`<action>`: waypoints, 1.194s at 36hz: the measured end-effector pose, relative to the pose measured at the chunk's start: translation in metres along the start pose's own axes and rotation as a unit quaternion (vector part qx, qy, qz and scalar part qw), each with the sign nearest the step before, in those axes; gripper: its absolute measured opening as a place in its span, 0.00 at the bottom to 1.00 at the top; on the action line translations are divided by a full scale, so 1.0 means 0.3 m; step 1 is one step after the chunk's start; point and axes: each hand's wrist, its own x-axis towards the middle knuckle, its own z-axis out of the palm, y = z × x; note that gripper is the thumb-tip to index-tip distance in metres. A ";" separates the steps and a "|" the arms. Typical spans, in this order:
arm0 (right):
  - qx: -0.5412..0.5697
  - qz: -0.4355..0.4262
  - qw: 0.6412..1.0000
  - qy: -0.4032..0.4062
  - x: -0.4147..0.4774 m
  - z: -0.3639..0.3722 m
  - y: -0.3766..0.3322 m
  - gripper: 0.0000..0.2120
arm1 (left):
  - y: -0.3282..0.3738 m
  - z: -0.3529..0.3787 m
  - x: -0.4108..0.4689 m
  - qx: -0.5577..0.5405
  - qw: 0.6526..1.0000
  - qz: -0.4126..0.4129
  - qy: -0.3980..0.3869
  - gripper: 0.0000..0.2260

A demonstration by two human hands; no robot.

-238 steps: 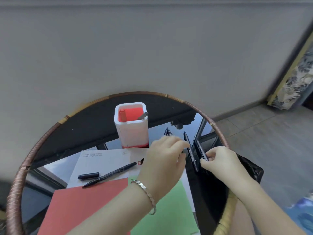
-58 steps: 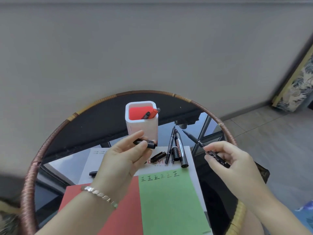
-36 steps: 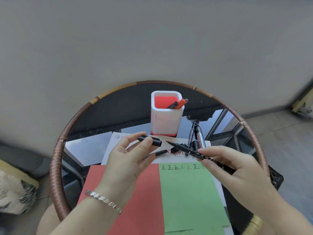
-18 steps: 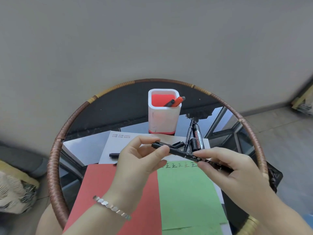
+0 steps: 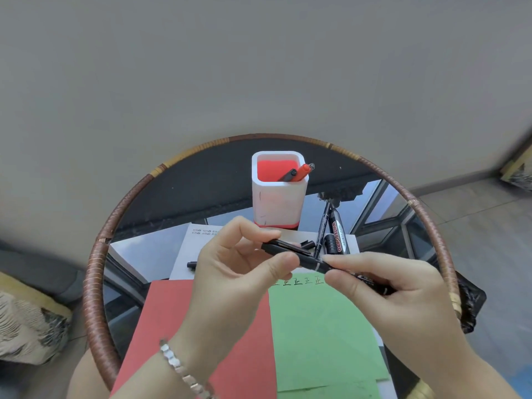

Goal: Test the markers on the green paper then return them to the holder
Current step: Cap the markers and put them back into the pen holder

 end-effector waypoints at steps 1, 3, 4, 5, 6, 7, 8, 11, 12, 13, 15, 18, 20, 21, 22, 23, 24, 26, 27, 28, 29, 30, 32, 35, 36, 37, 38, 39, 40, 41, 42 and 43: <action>0.040 0.031 0.999 -0.003 0.005 0.001 -0.007 0.08 | 0.005 -0.001 0.001 -0.001 1.000 0.020 -0.008 0.09; 0.101 0.087 0.991 -0.021 0.019 -0.001 -0.018 0.06 | 0.012 -0.003 0.008 -0.013 0.999 0.042 -0.031 0.07; 0.116 0.103 0.987 -0.027 0.027 -0.001 -0.024 0.06 | 0.009 -0.007 0.013 -0.020 0.998 0.042 -0.037 0.07; 0.120 0.111 0.986 -0.033 0.033 0.002 -0.026 0.06 | 0.004 -0.011 0.018 -0.030 0.998 0.034 -0.037 0.07; 0.114 0.112 0.986 -0.041 0.037 0.008 -0.028 0.06 | -0.006 -0.014 0.021 -0.046 0.998 0.016 -0.029 0.08; 0.095 0.109 0.988 -0.047 0.038 0.014 -0.022 0.06 | -0.019 -0.016 0.023 -0.065 0.998 -0.009 -0.014 0.08; 0.074 0.108 0.990 -0.055 0.038 0.020 -0.016 0.04 | -0.033 -0.016 0.021 -0.082 0.996 -0.035 0.009 0.08; -0.008 0.130 0.988 -0.080 0.046 0.025 0.036 0.09 | -0.065 -0.003 0.007 -0.093 0.989 -0.064 0.099 0.08; -0.048 0.144 0.985 -0.083 0.051 0.021 0.061 0.12 | -0.066 0.001 0.003 -0.076 0.987 -0.046 0.133 0.09; -0.093 0.154 0.980 -0.079 0.056 0.013 0.091 0.16 | -0.059 0.001 0.002 -0.046 0.984 -0.014 0.170 0.09; -0.180 0.155 0.970 -0.046 0.069 -0.007 0.145 0.18 | -0.029 -0.005 0.013 0.042 0.967 0.087 0.235 0.09; -0.261 0.160 0.952 -0.009 0.094 -0.033 0.214 0.17 | 0.030 -0.008 0.057 0.117 0.922 0.251 0.272 0.10; -0.290 0.174 0.941 -0.024 0.113 -0.034 0.245 0.18 | 0.058 -0.007 0.105 0.140 0.903 0.301 0.271 0.12; -0.298 0.182 0.936 -0.034 0.122 -0.030 0.253 0.18 | 0.067 -0.007 0.135 0.151 0.902 0.306 0.265 0.13; -0.303 0.190 0.933 -0.044 0.130 -0.023 0.257 0.18 | 0.069 -0.008 0.167 0.163 0.904 0.300 0.256 0.13; -0.307 0.195 0.930 -0.054 0.136 -0.016 0.259 0.18 | 0.065 -0.010 0.199 0.178 0.910 0.284 0.242 0.13; -0.313 0.199 0.926 -0.063 0.141 -0.009 0.260 0.18 | 0.052 -0.012 0.230 0.199 0.916 0.264 0.226 0.12; -0.325 0.211 0.919 -0.074 0.148 0.001 0.262 0.17 | 0.019 -0.015 0.278 0.267 0.917 0.230 0.189 0.10; -0.325 0.217 0.918 -0.073 0.151 0.004 0.263 0.17 | 0.003 -0.015 0.296 0.308 0.911 0.215 0.169 0.08; -0.320 0.224 0.918 -0.071 0.153 0.007 0.260 0.17 | -0.012 -0.017 0.311 0.344 0.905 0.202 0.151 0.07; -0.307 0.232 0.921 -0.066 0.154 0.008 0.257 0.17 | -0.024 -0.020 0.322 0.370 0.899 0.190 0.135 0.06; -0.289 0.239 0.925 -0.061 0.155 0.009 0.254 0.18 | -0.035 -0.024 0.331 0.389 0.896 0.176 0.122 0.05; -0.249 0.252 0.934 -0.050 0.153 0.005 0.250 0.22 | -0.053 -0.033 0.340 0.418 0.890 0.151 0.106 0.06; -0.175 0.288 0.941 -0.023 0.144 -0.020 0.246 0.25 | -0.076 -0.032 0.315 0.471 0.852 0.196 0.117 0.15; -0.146 0.301 0.942 -0.015 0.140 -0.032 0.247 0.24 | -0.082 -0.026 0.298 0.484 0.834 0.235 0.124 0.16; -0.122 0.311 0.943 -0.008 0.135 -0.045 0.248 0.22 | -0.088 -0.014 0.276 0.491 0.817 0.274 0.125 0.16; -0.099 0.317 0.943 -0.002 0.130 -0.058 0.251 0.19 | -0.097 0.001 0.253 0.491 0.807 0.306 0.115 0.15; -0.071 0.323 0.944 0.007 0.123 -0.072 0.255 0.15 | -0.109 0.018 0.230 0.490 0.802 0.329 0.089 0.12; -0.040 0.327 0.944 0.019 0.117 -0.085 0.258 0.12 | -0.129 0.034 0.211 0.493 0.800 0.339 0.050 0.09; -0.011 0.330 0.943 0.036 0.108 -0.098 0.259 0.11 | -0.155 0.048 0.198 0.506 0.796 0.332 0.006 0.07; 0.009 0.329 0.943 0.053 0.099 -0.111 0.259 0.11 | -0.178 0.063 0.190 0.527 0.790 0.311 -0.035 0.07; 0.017 0.327 0.942 0.069 0.090 -0.124 0.260 0.11 | -0.200 0.078 0.186 0.555 0.781 0.279 -0.069 0.09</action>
